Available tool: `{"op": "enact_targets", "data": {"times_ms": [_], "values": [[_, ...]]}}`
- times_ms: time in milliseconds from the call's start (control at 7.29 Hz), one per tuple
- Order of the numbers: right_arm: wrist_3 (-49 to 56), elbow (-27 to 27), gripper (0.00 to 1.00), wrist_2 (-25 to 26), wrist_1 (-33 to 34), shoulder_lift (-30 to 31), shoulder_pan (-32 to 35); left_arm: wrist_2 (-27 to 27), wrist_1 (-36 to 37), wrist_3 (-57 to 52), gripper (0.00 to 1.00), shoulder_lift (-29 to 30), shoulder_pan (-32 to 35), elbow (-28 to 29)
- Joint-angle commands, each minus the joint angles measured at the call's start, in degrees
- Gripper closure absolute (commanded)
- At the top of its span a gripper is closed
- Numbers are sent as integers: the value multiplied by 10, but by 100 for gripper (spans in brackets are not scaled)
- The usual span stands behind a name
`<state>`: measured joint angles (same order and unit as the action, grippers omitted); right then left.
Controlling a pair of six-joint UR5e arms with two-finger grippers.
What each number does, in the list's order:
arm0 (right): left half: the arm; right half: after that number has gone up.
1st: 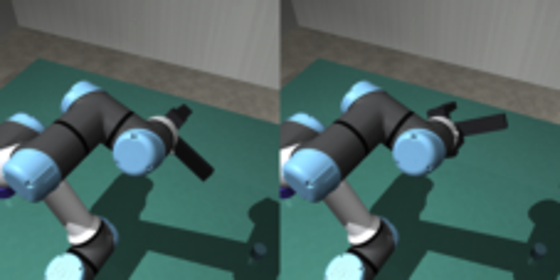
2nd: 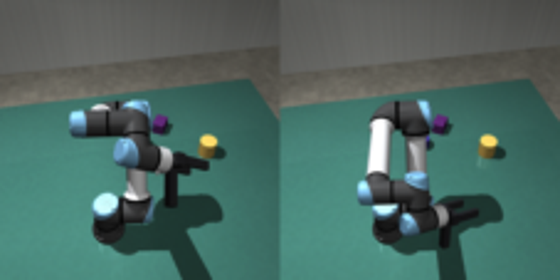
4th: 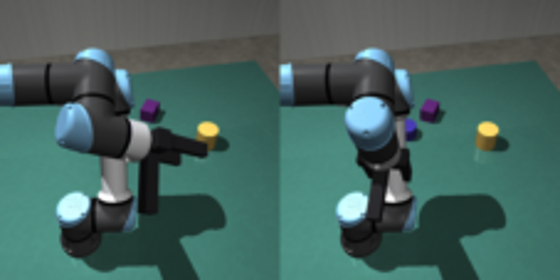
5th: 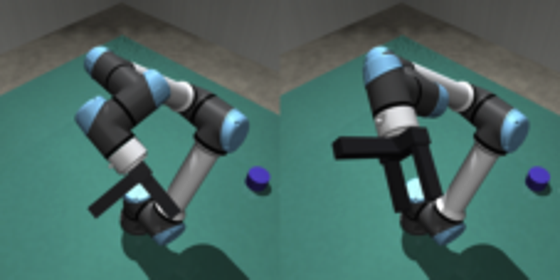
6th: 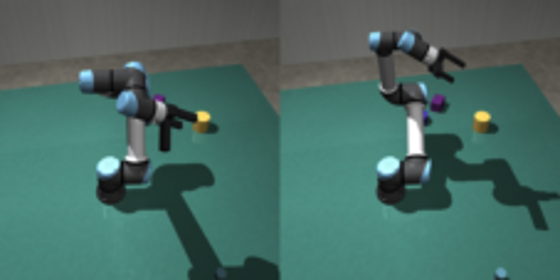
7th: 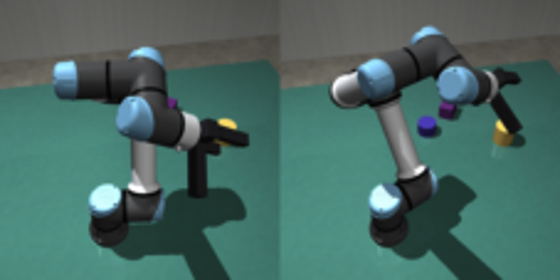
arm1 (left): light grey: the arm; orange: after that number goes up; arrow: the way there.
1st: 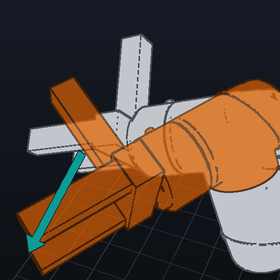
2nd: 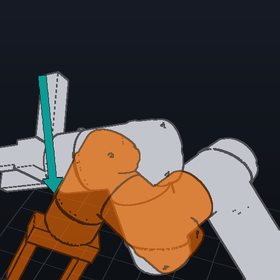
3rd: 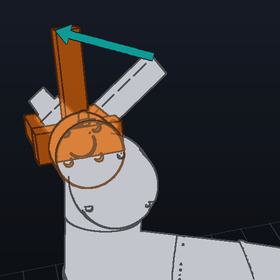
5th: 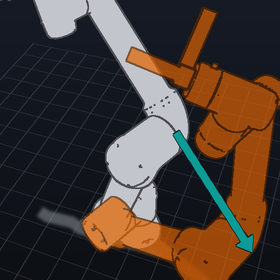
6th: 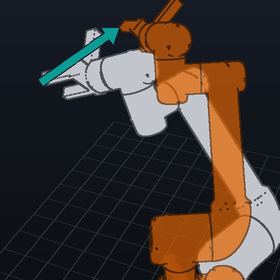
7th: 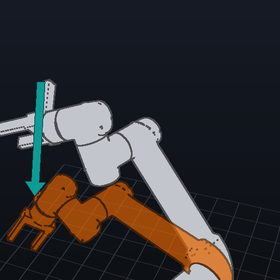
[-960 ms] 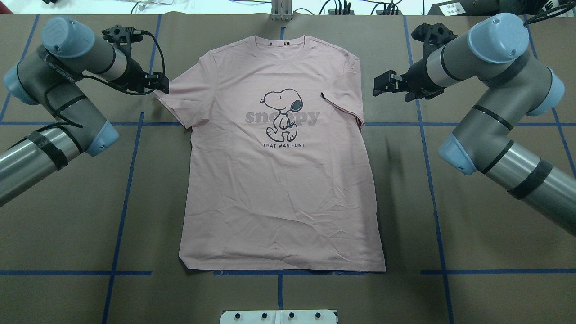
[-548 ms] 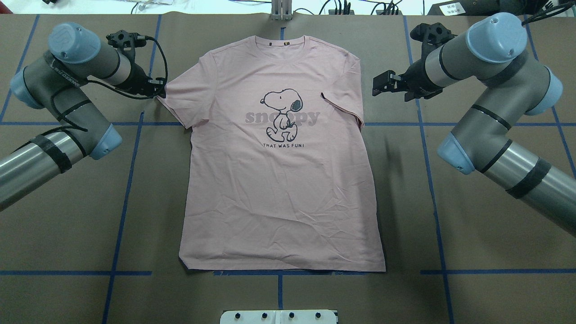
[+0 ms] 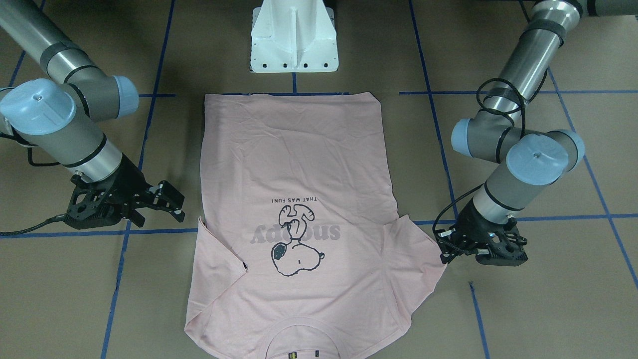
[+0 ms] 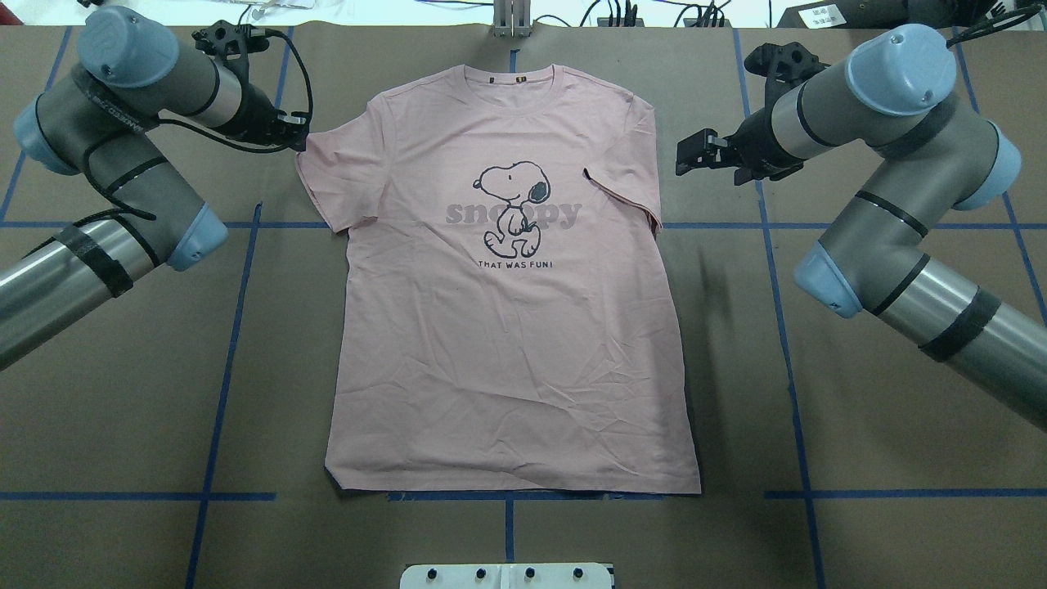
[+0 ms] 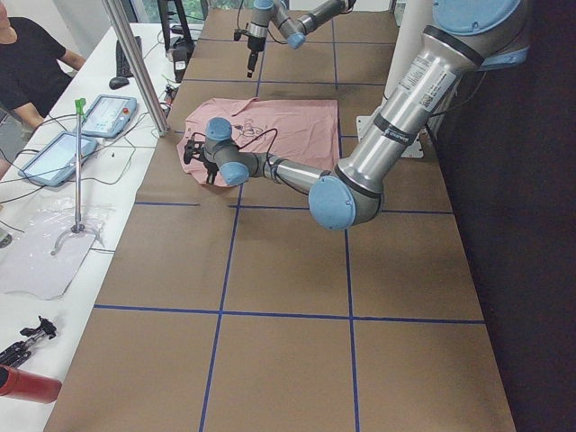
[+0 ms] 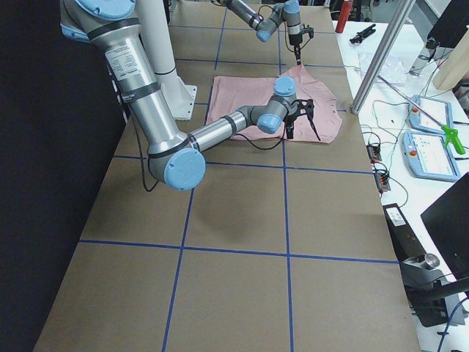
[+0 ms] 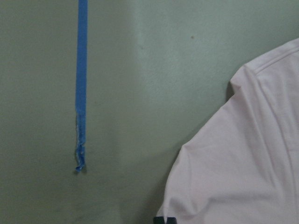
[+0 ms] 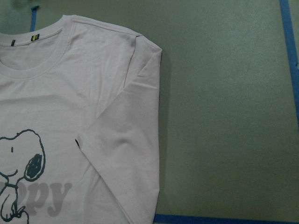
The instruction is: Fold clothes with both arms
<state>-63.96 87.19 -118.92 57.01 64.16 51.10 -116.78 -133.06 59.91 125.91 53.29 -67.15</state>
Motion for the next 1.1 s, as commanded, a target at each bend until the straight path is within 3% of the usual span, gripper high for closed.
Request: {"op": "enact_targets", "data": {"times_ms": [0, 137, 411, 686, 960], "values": [[2, -1, 0, 0, 0, 1, 0, 39, 3, 91, 100, 37, -48, -14], [8, -3, 0, 2, 0, 1, 0, 79, 28, 107, 100, 59, -71, -9], [16, -5, 0, 2, 0, 3, 0, 88, 42, 125, 100, 134, -79, 80], [16, -5, 0, 4, 0, 1, -1, 118, 39, 125, 100, 137, -78, 98], [15, -6, 0, 5, 1, 0, -3, 118, 39, 129, 22, 129, -79, 71]]}}
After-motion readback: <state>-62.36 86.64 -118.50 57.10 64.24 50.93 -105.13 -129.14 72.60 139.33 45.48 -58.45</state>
